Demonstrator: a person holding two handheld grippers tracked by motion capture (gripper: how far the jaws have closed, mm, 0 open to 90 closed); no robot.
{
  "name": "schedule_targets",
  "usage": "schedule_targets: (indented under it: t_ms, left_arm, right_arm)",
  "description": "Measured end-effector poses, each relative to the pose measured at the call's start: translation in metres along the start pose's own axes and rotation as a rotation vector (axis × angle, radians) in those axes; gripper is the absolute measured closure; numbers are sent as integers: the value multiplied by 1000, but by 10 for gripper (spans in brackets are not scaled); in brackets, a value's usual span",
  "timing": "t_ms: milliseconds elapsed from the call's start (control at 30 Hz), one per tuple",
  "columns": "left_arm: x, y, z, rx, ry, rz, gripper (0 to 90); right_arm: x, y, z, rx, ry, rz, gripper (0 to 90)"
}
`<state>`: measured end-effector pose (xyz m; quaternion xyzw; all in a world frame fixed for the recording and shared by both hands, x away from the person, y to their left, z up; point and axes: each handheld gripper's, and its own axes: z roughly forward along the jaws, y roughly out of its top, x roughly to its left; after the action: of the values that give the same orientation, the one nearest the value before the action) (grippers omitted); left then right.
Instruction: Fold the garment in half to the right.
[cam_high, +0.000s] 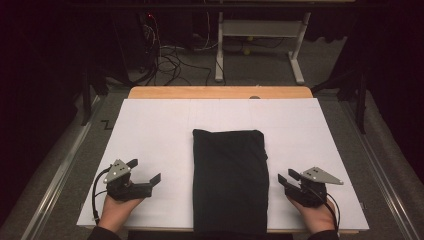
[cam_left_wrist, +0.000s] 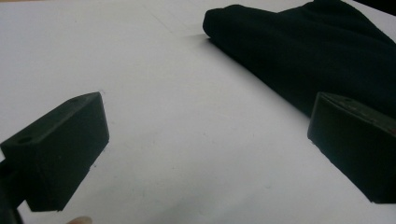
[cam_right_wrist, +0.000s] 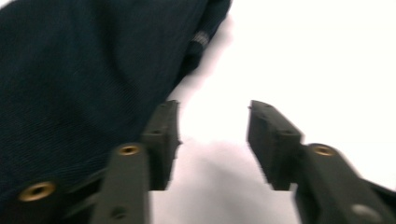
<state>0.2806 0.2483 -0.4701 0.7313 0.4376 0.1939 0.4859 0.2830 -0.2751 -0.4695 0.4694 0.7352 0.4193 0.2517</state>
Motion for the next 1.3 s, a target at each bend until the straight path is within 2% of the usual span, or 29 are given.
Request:
schedule_targets:
  t_ms: [200, 400, 500, 633, 933, 1300]
  left_arm:
    - [1, -2, -1, 0, -10, 2, 0]
    - [-2, -4, -4, -8, -6, 27, 0]
    - [-4, -4, -3, -12, -10, 43, 0]
    - [-5, -4, -2, -13, -11, 56, 0]
    - [-5, -4, -4, -24, -33, 53, 0]
    - [-3, -4, -7, -38, -18, 46, 0]
  right_arm:
    - [-16, -3, -16, -166, -5, 3, 179]
    - [-24, -5, -32, -248, 6, 47, 0]
    - [-24, -8, -38, -257, 24, 33, 0]
    - [-21, -8, -37, -260, 33, 18, 0]
    - [-16, -6, -39, -283, 38, 4, 0]
    - [-15, -7, -37, -267, 31, -5, 0]
